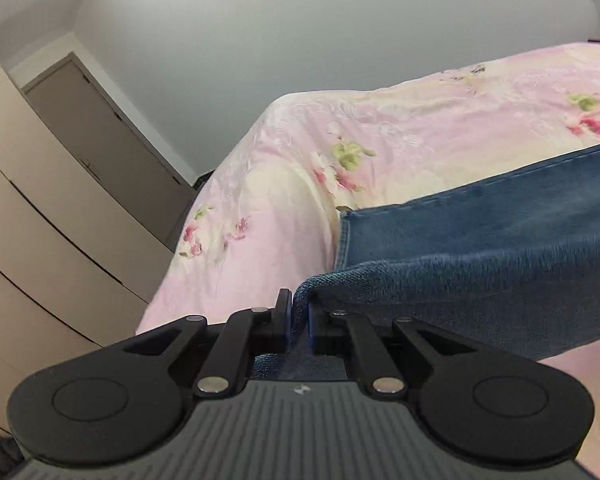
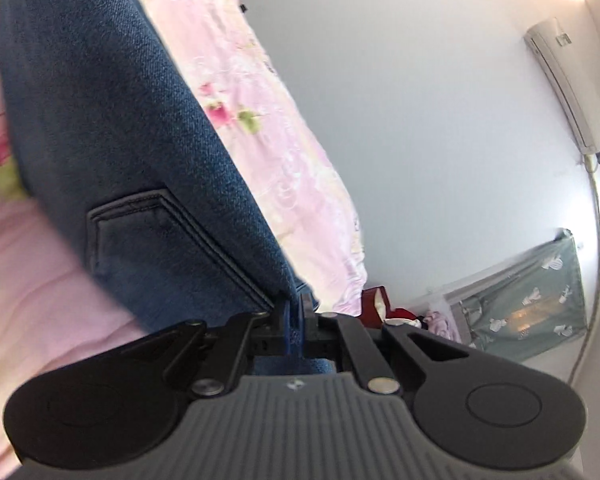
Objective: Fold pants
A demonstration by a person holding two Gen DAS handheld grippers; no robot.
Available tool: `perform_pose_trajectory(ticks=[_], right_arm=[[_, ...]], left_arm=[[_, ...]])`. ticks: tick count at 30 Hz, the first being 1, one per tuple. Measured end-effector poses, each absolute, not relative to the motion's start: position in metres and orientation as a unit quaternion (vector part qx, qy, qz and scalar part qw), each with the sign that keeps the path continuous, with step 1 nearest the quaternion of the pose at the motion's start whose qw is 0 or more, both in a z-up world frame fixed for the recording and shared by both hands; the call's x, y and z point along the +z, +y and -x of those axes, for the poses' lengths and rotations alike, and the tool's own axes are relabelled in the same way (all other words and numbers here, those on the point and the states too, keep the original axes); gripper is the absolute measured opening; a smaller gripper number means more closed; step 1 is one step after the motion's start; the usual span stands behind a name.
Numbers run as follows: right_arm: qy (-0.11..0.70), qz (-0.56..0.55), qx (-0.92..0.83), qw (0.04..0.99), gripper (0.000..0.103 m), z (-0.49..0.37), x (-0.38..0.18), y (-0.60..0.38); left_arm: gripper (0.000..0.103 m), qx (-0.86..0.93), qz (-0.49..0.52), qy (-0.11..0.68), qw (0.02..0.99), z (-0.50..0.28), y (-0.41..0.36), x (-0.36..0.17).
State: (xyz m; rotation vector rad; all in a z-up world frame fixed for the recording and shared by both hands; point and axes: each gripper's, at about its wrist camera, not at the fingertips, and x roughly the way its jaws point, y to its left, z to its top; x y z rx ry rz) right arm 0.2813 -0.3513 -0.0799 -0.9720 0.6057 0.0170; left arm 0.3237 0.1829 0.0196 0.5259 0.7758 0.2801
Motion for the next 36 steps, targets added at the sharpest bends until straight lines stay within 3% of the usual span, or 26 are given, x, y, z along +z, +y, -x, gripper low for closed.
perform_pose_trajectory(ticks=[8,14,22,29,36], right_arm=[[0.307,0.453,-0.025,0.837,0.000,-0.383,-0.109,-0.340],[0.369,0.440,-0.018,0.818,0.000,-0.456,-0.155,-0.338],[0.431,0.435,0.008,0.790,0.000,-0.499,-0.208,-0.338],[0.372,0.448,-0.023,0.813,0.000,-0.485,-0.173,-0.335],[0.380,0.454,-0.045,0.804,0.000,-0.522,-0.170,-0.329]], left_arm=[[0.008,0.159,-0.307,0.406,0.846,-0.437,0.167,-0.045],[0.009,0.157,-0.323,0.438,0.824,-0.519,0.154,-0.104],[0.008,0.151,-0.362,0.461,0.796,-0.562,0.145,-0.182],[0.008,0.152,-0.353,0.418,0.823,-0.555,0.150,-0.151],[0.007,0.176,-0.351,0.429,0.814,-0.579,0.149,-0.147]])
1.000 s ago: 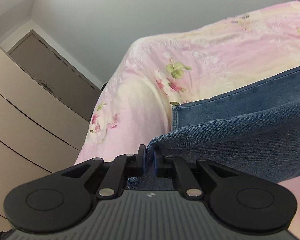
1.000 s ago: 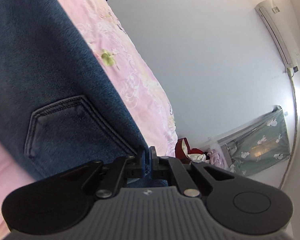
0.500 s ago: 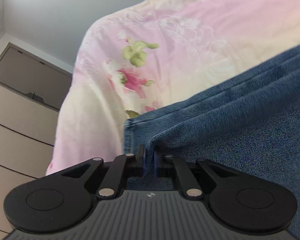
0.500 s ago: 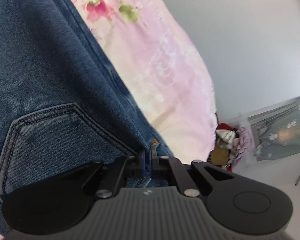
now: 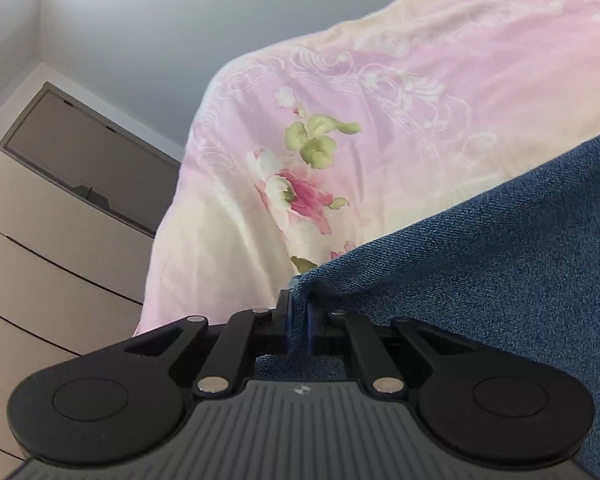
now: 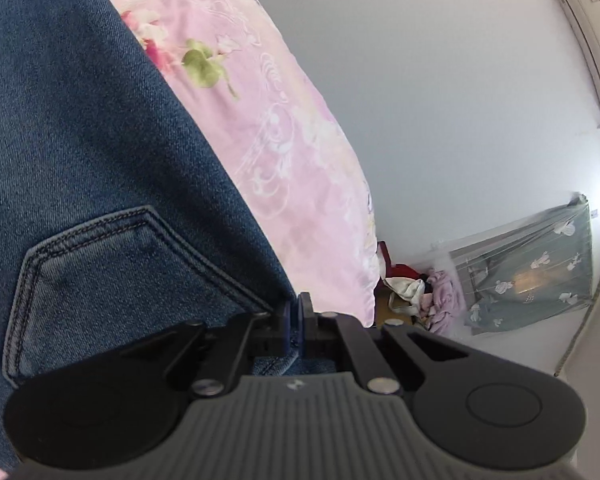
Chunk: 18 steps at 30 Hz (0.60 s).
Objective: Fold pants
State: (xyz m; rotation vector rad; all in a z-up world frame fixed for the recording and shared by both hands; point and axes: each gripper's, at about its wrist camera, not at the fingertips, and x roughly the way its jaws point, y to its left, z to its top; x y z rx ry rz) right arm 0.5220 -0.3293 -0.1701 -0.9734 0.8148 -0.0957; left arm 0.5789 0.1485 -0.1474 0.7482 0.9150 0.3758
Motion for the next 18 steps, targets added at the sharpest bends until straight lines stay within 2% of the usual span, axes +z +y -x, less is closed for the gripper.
perform_pose_trajectory(ticks=[4,8,11,14,16,17,18], right_arm=[[0.414,0.470,-0.025,0.779,0.000,-0.544,-0.200,-0.324],[0.424,0.464,-0.026,0.777,0.000,-0.560,-0.218,-0.325],[0.435,0.466,-0.021,0.770,0.000,-0.568,-0.227,-0.325],[0.441,0.448,-0.024,0.777,0.003,-0.575,-0.220,-0.329],[0.437,0.416,-0.041,0.796,0.028,-0.577,-0.204,-0.337],[0.434,0.394,-0.045,0.809,0.055,-0.577,-0.195,-0.341],[0.433,0.365,-0.043,0.823,0.067,-0.576,-0.184,-0.346]], left_arm=[[0.007,0.165,-0.389,0.438,0.794,-0.590,0.141,-0.180],[0.008,0.175,-0.362,0.443,0.801,-0.604,0.148,-0.196],[0.015,0.170,-0.377,0.436,0.800,-0.604,0.148,-0.206],[0.019,0.155,-0.308,0.439,0.829,-0.601,0.165,-0.185],[0.040,0.143,-0.246,0.432,0.856,-0.598,0.182,-0.158],[0.053,0.142,-0.225,0.420,0.868,-0.593,0.188,-0.143],[0.055,0.141,-0.206,0.408,0.878,-0.588,0.194,-0.128]])
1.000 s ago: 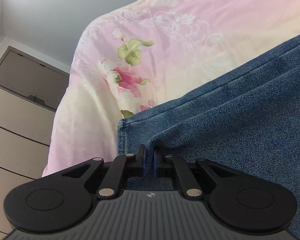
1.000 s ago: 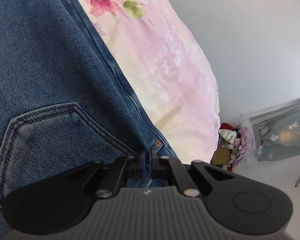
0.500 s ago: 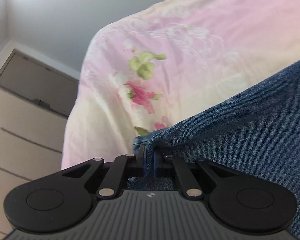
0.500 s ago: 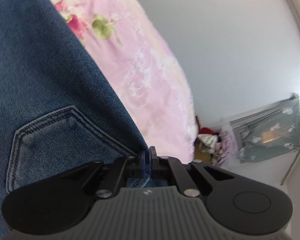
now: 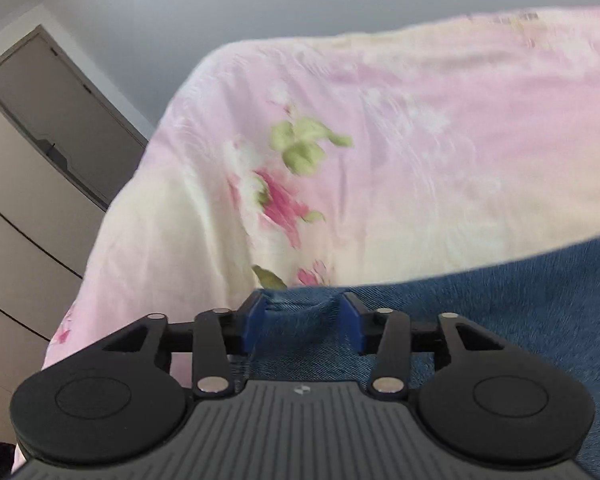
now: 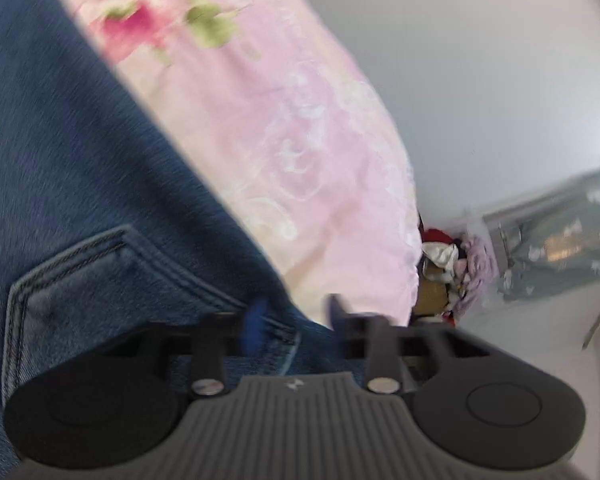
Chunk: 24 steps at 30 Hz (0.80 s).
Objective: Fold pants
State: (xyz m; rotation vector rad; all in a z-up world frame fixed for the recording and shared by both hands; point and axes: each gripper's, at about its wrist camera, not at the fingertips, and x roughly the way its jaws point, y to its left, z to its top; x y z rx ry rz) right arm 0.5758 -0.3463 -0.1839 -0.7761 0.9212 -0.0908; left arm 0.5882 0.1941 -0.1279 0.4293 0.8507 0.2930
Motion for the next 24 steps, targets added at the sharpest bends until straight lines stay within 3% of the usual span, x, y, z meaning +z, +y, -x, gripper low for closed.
perform_pose_trajectory(ticks=[4,8,10,12,15,20,24], right_arm=[[0.432,0.290,-0.044,0.853,0.068,-0.558,-0.155,-0.358],[0.432,0.226,-0.044,0.872,0.069,-0.520,-0.137,-0.359],[0.429,0.200,-0.047,0.879,0.070,-0.497,-0.130,-0.362],[0.426,0.171,-0.051,0.887,0.078,-0.469,-0.122,-0.367],[0.444,0.119,-0.075,0.885,0.079,-0.439,-0.122,-0.391],[0.448,-0.065,-0.131,0.882,0.079,-0.395,-0.128,-0.456],[0.430,-0.197,-0.162,0.866,0.079,-0.380,-0.150,-0.497]], left_arm=[[0.059,0.129,-0.129,0.394,0.901,-0.562,0.218,-0.083],[0.059,0.134,-0.085,0.399,0.903,-0.523,0.233,-0.071],[0.059,0.130,-0.061,0.409,0.901,-0.503,0.241,-0.076],[0.059,0.123,-0.039,0.422,0.898,-0.483,0.246,-0.085],[0.059,0.120,0.005,0.431,0.894,-0.456,0.252,-0.099],[0.059,0.120,0.139,0.427,0.885,-0.429,0.270,-0.129],[0.059,0.136,0.184,0.420,0.878,-0.429,0.269,-0.145]])
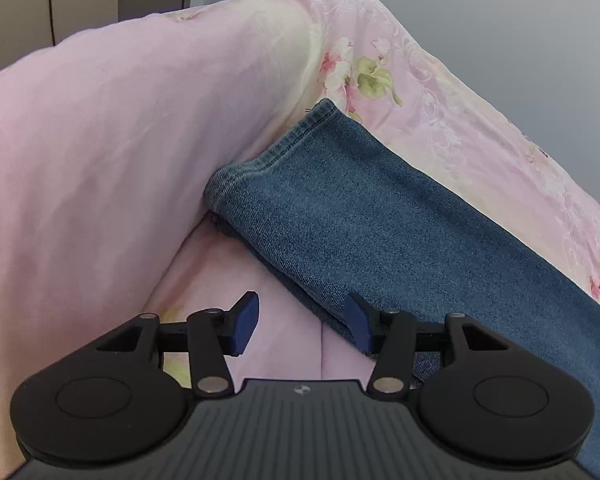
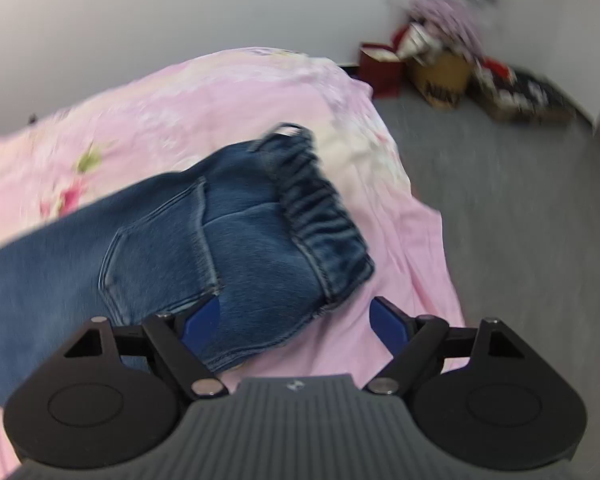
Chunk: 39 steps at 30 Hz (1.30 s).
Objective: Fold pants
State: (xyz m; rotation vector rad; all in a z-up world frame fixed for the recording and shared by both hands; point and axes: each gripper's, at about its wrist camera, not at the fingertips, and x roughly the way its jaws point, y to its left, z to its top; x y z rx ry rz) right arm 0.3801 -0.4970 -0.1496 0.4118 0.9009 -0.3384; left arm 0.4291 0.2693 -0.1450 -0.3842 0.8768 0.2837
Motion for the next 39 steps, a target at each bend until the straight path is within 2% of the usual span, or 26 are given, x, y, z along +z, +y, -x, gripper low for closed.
perform_pose_trajectory(ticks=[7,8,9,11,12,14,16,20,25,26,27,28,29,35,39], right_arm=[[0.395,-0.387,-0.154,0.819,0.076,-0.390,-0.206,-0.543],[0.389,-0.406,-0.148,0.814,0.071,-0.392,-0.213,-0.546],[0.386,-0.419,-0.148,0.808,0.061,-0.393,-0.218,-0.548],[0.394,-0.381,-0.158,0.821,0.048,-0.400,-0.210,-0.540],[0.392,-0.345,-0.159,0.838,0.035,-0.402,-0.199,-0.534],[0.377,-0.298,-0.159,0.863,0.032,-0.403,-0.178,-0.528],[0.383,-0.277,-0.171,0.864,0.032,-0.410,-0.175,-0.527],[0.422,-0.280,-0.203,0.838,0.032,-0.417,-0.208,-0.531],[0.429,-0.239,-0.178,0.853,0.035,-0.412,-0.192,-0.527],[0.430,-0.230,-0.173,0.856,0.037,-0.410,-0.184,-0.525],[0.438,-0.214,-0.178,0.855,0.046,-0.409,-0.176,-0.522],[0.447,-0.189,-0.186,0.854,0.049,-0.408,-0.168,-0.516],[0.452,-0.164,-0.185,0.857,0.052,-0.407,-0.160,-0.509],[0.437,-0.030,-0.092,0.894,0.052,-0.408,-0.119,-0.430],[0.457,0.015,0.019,0.889,0.052,-0.432,-0.125,-0.350]], left_arm=[[0.059,0.159,0.197,0.435,0.864,-0.439,0.257,-0.167],[0.059,0.164,0.195,0.437,0.863,-0.440,0.255,-0.170],[0.059,0.168,0.193,0.438,0.862,-0.441,0.253,-0.173],[0.059,0.170,0.187,0.444,0.860,-0.442,0.251,-0.177],[0.059,0.171,0.182,0.446,0.860,-0.443,0.250,-0.179],[0.059,0.170,0.172,0.446,0.862,-0.443,0.250,-0.181],[0.061,0.175,0.177,0.445,0.860,-0.445,0.253,-0.184],[0.064,0.180,0.226,0.434,0.854,-0.440,0.271,-0.189],[0.064,0.189,0.280,0.403,0.850,-0.433,0.297,-0.184],[0.064,0.193,0.296,0.401,0.845,-0.433,0.302,-0.186],[0.064,0.198,0.311,0.397,0.841,-0.433,0.308,-0.187],[0.064,0.202,0.328,0.387,0.838,-0.432,0.313,-0.187],[0.063,0.203,0.345,0.378,0.835,-0.432,0.317,-0.188],[0.058,0.167,0.461,0.321,0.810,-0.427,0.336,-0.194],[0.059,0.160,0.453,0.286,0.829,-0.416,0.335,-0.181]])
